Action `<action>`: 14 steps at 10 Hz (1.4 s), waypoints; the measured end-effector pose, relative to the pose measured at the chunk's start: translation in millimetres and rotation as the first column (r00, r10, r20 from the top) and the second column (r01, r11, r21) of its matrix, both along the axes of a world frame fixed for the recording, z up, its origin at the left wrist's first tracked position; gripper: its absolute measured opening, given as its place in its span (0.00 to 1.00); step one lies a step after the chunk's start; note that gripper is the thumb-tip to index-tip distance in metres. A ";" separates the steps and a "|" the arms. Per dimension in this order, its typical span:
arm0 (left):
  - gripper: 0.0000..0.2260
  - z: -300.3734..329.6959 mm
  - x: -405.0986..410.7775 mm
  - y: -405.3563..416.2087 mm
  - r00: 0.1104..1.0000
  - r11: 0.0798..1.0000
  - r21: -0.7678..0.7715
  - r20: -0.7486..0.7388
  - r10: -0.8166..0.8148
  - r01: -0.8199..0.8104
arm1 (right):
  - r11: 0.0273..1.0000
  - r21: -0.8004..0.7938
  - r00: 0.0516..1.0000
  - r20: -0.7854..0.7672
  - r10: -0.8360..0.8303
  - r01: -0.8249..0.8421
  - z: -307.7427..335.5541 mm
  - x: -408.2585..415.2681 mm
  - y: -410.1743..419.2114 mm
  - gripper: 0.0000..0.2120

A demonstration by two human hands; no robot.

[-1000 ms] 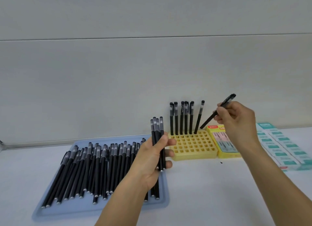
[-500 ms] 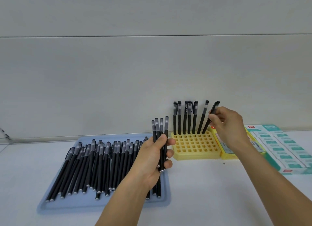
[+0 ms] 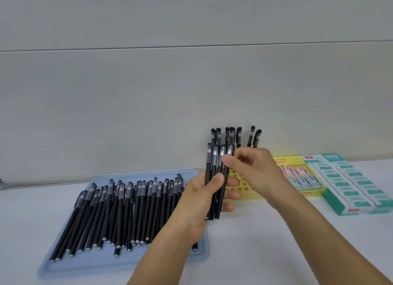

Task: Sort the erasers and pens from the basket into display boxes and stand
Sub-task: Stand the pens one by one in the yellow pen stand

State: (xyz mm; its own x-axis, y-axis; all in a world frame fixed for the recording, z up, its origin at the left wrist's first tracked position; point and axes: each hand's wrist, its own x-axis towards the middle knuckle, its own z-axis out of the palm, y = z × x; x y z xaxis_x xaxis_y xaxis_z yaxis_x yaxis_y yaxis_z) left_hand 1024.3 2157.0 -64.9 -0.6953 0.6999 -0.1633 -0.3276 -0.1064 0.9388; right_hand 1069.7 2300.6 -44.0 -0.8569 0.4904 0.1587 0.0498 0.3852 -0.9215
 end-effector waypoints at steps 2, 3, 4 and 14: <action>0.11 -4.6 -4.8 -1.2 0.995 0.995 -0.027 0.000 0.098 -0.098 | 0.935 -0.147 0.895 -0.273 -0.353 0.324 14.2 14.9 52.6 0.06; 0.11 -6.3 -6.2 -3.2 0.991 0.992 -0.011 0.045 0.123 -0.123 | 0.883 0.052 0.850 -0.304 -0.431 0.466 8.8 16.8 76.6 0.05; 0.11 -5.6 -4.5 -1.1 0.990 0.993 0.004 0.075 0.115 -0.116 | 0.877 0.131 0.876 -0.221 -0.430 0.463 -5.9 11.1 85.7 0.05; 0.13 -3.0 -2.5 -17.0 0.997 0.998 0.042 0.044 -0.057 0.055 | 0.981 0.025 0.976 0.107 0.191 -0.195 7.6 -4.5 -19.5 0.09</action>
State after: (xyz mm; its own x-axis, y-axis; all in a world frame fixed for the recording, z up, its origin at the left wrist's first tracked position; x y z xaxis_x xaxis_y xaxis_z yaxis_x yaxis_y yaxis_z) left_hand 1021.8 2140.0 -67.9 -0.6475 0.7442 -0.1641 -0.3759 -0.1245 0.9183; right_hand 1065.3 2281.1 -36.4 -0.9475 0.3100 0.0784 0.0660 0.4293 -0.9007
